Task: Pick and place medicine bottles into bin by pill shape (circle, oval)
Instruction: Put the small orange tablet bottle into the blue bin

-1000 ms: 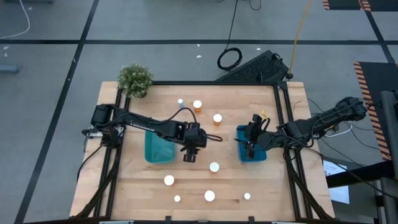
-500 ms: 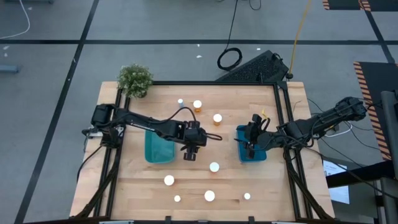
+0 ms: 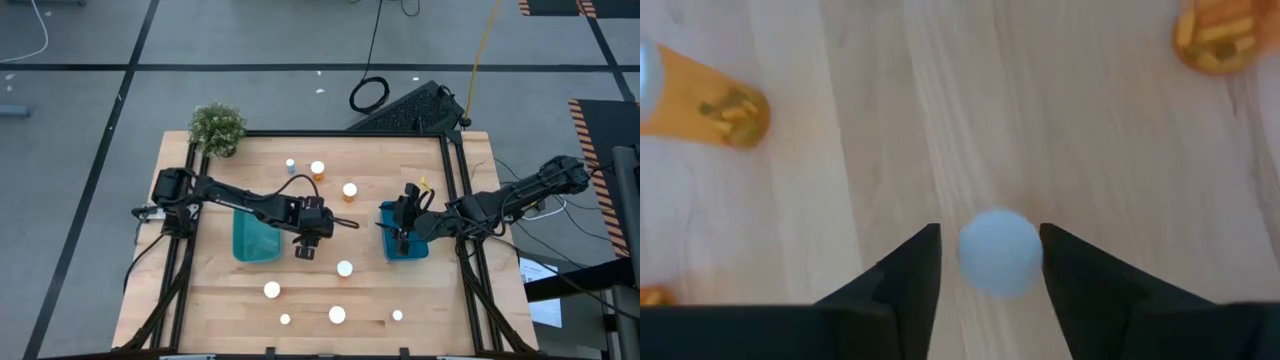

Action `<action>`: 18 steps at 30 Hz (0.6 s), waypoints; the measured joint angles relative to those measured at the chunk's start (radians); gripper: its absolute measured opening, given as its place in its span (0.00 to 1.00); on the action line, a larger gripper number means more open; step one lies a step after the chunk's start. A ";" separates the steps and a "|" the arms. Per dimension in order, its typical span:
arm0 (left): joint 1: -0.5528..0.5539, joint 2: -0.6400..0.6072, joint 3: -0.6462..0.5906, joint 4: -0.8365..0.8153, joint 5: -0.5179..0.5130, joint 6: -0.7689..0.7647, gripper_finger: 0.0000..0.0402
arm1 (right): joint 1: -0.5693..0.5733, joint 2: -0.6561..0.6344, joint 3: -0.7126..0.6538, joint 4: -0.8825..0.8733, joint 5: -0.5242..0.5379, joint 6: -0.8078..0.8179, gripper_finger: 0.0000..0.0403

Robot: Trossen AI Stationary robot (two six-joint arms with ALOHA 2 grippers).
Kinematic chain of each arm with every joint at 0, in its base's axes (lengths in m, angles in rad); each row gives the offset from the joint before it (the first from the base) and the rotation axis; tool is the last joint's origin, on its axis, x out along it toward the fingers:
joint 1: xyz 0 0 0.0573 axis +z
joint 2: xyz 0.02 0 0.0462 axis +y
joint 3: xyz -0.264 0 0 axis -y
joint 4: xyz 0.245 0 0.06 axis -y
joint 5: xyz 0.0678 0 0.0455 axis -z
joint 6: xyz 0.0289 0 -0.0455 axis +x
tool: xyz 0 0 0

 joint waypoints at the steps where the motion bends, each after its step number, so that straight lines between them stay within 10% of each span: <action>1: 0.000 0.000 0.000 -0.005 0.000 0.001 0.40 | 0.000 0.000 0.000 0.002 0.000 0.000 0.50; 18: -0.002 -0.010 0.005 -0.019 0.007 0.016 0.32 | 0.000 0.001 0.000 0.019 0.003 0.000 0.50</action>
